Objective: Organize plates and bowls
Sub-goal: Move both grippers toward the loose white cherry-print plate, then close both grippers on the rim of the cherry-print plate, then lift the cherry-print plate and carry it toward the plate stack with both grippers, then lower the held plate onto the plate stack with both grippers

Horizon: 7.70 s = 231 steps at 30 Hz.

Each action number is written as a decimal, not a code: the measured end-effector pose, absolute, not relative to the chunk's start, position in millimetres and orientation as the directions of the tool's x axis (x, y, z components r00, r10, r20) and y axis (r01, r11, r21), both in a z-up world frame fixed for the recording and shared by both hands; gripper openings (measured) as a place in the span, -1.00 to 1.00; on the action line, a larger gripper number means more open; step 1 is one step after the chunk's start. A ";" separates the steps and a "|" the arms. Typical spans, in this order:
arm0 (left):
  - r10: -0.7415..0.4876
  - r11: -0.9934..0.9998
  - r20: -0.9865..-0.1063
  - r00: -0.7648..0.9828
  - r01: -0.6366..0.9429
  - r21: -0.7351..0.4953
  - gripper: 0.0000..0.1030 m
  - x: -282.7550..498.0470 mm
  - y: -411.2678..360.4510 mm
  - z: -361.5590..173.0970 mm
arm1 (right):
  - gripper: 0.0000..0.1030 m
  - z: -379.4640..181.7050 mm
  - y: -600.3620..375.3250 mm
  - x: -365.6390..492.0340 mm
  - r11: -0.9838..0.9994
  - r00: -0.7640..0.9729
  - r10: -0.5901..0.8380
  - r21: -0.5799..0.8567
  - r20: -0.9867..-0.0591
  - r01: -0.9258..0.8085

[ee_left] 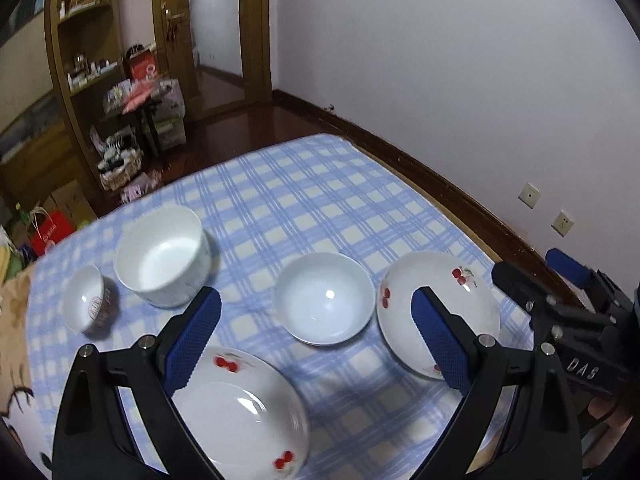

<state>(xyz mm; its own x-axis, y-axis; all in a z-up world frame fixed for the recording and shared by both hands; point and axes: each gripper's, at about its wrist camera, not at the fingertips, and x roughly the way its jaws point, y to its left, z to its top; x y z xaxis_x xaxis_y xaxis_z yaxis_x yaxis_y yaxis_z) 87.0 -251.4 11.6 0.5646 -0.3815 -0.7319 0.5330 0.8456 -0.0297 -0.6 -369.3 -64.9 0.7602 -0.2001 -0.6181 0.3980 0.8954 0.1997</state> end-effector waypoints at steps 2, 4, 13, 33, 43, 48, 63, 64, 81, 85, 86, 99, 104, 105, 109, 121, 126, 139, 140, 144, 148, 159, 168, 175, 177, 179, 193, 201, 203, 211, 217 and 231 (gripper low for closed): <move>-0.372 0.849 -0.748 0.550 0.526 -0.036 0.84 87.1 -258.6 -1.8 | 1.00 -69.6 -374.8 2.7 0.895 0.755 -0.206 0.193 -0.622 0.403; -0.365 0.853 -0.762 0.535 0.521 -0.043 0.84 87.7 -262.8 -12.8 | 1.00 -74.9 -381.2 6.5 0.895 0.749 -0.208 0.186 -0.629 0.405; -0.325 0.870 -0.806 0.494 0.491 -0.049 0.84 81.6 -278.7 -54.6 | 1.00 -94.5 -409.8 18.1 0.890 0.742 -0.199 0.199 -0.640 0.410; -0.278 0.883 -0.870 0.406 0.464 -0.066 0.84 71.0 -312.5 -112.9 | 0.76 -159.5 -457.2 25.3 0.869 0.625 -0.088 0.247 -0.776 0.430; -0.252 0.889 -0.895 0.368 0.453 -0.064 0.64 74.5 -317.7 -132.2 | 0.24 -185.8 -468.5 25.3 0.857 0.549 -0.059 0.240 -0.834 0.457; -0.269 0.887 -0.900 0.343 0.452 -0.093 0.38 78.3 -321.6 -136.7 | -0.09 -196.1 -474.4 28.5 0.850 0.525 -0.045 0.243 -0.850 0.467; -0.311 0.874 -0.893 0.325 0.468 -0.134 -0.50 86.7 -339.0 -138.4 | -0.63 -212.5 -487.1 30.9 0.827 0.549 0.024 0.325 -0.836 0.458; -0.312 0.871 -0.893 0.325 0.473 -0.132 -0.55 86.3 -341.2 -138.4 | -0.63 -213.2 -486.5 31.7 0.831 0.547 0.023 0.320 -0.837 0.455; -0.341 0.861 -0.898 0.277 0.477 -0.180 -0.58 96.6 -342.7 -142.0 | -0.63 -216.2 -490.3 31.1 0.819 0.564 0.029 0.344 -0.825 0.460; -0.345 0.865 -0.898 0.273 0.465 -0.191 -0.57 97.3 -341.5 -141.9 | -0.67 -211.5 -487.5 28.2 0.830 0.587 0.000 0.327 -0.810 0.452; -0.349 0.864 -0.897 0.272 0.463 -0.196 -0.57 97.7 -340.7 -141.4 | -0.69 -208.8 -485.9 26.8 0.833 0.595 -0.010 0.322 -0.804 0.450; -0.349 0.856 -0.894 0.282 0.484 -0.181 -0.57 91.3 -339.0 -131.6 | -0.76 -197.7 -477.8 9.2 0.819 0.606 -0.041 0.321 -0.794 0.476; -0.353 0.856 -0.892 0.283 0.483 -0.185 -0.57 86.1 -333.2 -125.3 | -0.79 -190.8 -472.3 1.7 0.817 0.613 -0.057 0.316 -0.788 0.482; -0.356 0.856 -0.891 0.282 0.481 -0.190 -0.57 85.4 -332.2 -123.8 | -0.79 -188.5 -471.2 1.0 0.817 0.616 -0.061 0.314 -0.786 0.483; -0.366 0.854 -0.888 0.279 0.481 -0.201 -0.58 82.0 -325.1 -114.7 | -0.82 -177.7 -465.1 -5.6 0.824 0.629 -0.058 0.319 -0.775 0.469; -0.378 0.857 -0.863 0.336 0.479 -0.188 -0.59 64.8 -299.5 -79.8 | -0.82 -145.2 -440.5 -21.8 0.840 0.674 -0.059 0.328 -0.736 0.432; -0.374 0.870 -0.846 0.380 0.459 -0.179 -0.59 58.0 -275.2 -60.1 | -0.82 -126.4 -420.5 -22.5 0.858 0.706 -0.051 0.331 -0.707 0.393; -0.306 0.926 -0.802 0.513 0.356 -0.126 -0.59 46.9 -170.0 -4.2 | -0.80 -78.8 -318.5 -7.1 0.925 0.780 0.047 0.322 -0.624 0.202; -0.296 0.931 -0.799 0.523 0.347 -0.118 -0.59 45.9 -160.8 -1.2 | -0.80 -76.4 -308.7 -5.8 0.928 0.784 0.059 0.324 -0.619 0.186; -0.274 0.940 -0.789 0.551 0.325 -0.100 -0.59 41.2 -131.1 7.9 | -0.80 -69.9 -279.1 -2.9 0.935 0.798 0.090 0.327 -0.596 0.139; -0.263 0.948 -0.781 0.567 0.300 -0.102 -0.59 39.0 -101.6 11.2 | -0.80 -65.3 -252.5 -1.0 0.940 0.811 0.111 0.326 -0.575 0.102; -0.243 0.960 -0.783 0.572 0.256 -0.111 -0.58 37.5 -58.4 -6.3 | -0.79 -75.4 -209.4 6.0 0.949 0.804 0.141 0.309 -0.578 0.056; -0.215 0.969 -0.804 0.554 0.223 -0.105 -0.58 44.7 -43.9 -34.5 | -0.79 -102.1 -194.1 20.4 0.957 0.765 0.156 0.288 -0.625 0.040; -0.212 0.971 -0.822 0.529 0.209 -0.116 -0.57 53.2 -40.4 -55.7 | -0.79 -120.9 -189.7 30.6 0.959 0.743 0.162 0.281 -0.649 0.036; -0.211 0.972 -0.826 0.522 0.204 -0.120 -0.57 55.9 -40.2 -60.7 | -0.79 -125.6 -189.5 33.4 0.960 0.738 0.162 0.278 -0.655 0.035; -0.208 0.972 -0.829 0.520 0.204 -0.116 -0.57 57.9 -40.1 -64.4 | -0.79 -129.6 -189.0 36.1 0.963 0.732 0.160 0.269 -0.662 0.032; -0.205 0.972 -0.853 0.481 0.201 -0.120 -0.56 75.1 -44.5 -91.5 | -0.79 -152.4 -191.9 50.6 0.966 0.702 0.144 0.252 -0.698 0.052; -0.188 0.974 -0.875 0.447 0.197 -0.109 -0.56 83.4 -47.4 -107.0 | -0.79 -166.8 -191.9 58.4 0.970 0.678 0.140 0.236 -0.722 0.051; -0.179 0.976 -0.881 0.439 0.193 -0.102 -0.56 84.6 -47.7 -110.8 | -0.79 -169.0 -190.3 59.3 0.973 0.673 0.134 0.224 -0.728 0.048; -0.155 0.977 -0.897 0.414 0.196 -0.078 -0.57 86.8 -50.6 -122.1 | -0.79 -175.4 -189.3 60.5 0.976 0.657 0.127 0.213 -0.743 0.053; -0.140 0.981 -0.906 0.401 0.183 -0.070 -0.58 88.3 -48.8 -127.9 | -0.79 -178.7 -186.1 61.9 0.978 0.645 0.126 0.204 -0.754 0.046; -0.134 0.980 -0.911 0.390 0.188 -0.064 -0.58 89.0 -51.0 -132.0 | -0.78 -183.7 -187.6 63.1 0.977 0.645 0.120 0.206 -0.755 0.059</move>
<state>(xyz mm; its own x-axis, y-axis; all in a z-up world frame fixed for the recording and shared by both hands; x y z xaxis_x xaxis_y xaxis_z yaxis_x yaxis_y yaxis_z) 89.0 -51.0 -132.0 0.3900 -0.1341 -0.9110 0.1880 0.9801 -0.0638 63.1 -187.6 -183.7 0.6447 0.1201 -0.7550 0.0590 0.9768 0.2057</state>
